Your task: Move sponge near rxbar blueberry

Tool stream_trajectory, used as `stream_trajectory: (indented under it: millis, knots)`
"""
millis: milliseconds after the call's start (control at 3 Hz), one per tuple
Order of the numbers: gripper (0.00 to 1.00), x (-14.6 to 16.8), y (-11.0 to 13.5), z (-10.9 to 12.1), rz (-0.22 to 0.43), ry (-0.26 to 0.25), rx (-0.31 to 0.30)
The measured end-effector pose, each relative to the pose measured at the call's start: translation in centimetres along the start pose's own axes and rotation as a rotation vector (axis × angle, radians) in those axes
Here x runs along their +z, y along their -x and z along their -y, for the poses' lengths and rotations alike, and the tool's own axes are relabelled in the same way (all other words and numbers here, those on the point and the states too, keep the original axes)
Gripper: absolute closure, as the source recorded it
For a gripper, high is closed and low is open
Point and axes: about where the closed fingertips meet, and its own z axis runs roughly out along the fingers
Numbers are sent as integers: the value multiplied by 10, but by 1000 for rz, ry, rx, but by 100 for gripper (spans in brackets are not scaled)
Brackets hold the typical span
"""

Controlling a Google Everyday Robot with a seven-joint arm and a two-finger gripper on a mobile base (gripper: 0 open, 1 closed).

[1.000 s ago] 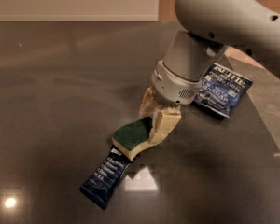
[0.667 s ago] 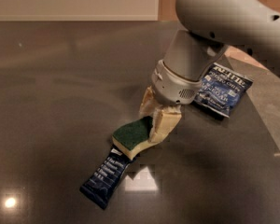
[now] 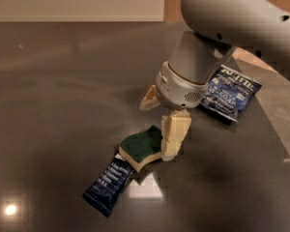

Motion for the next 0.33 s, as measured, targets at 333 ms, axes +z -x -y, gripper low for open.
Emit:
stream_trajectory:
  millis: [333]
  knots:
    - [0,0,0,0,0,0,0]
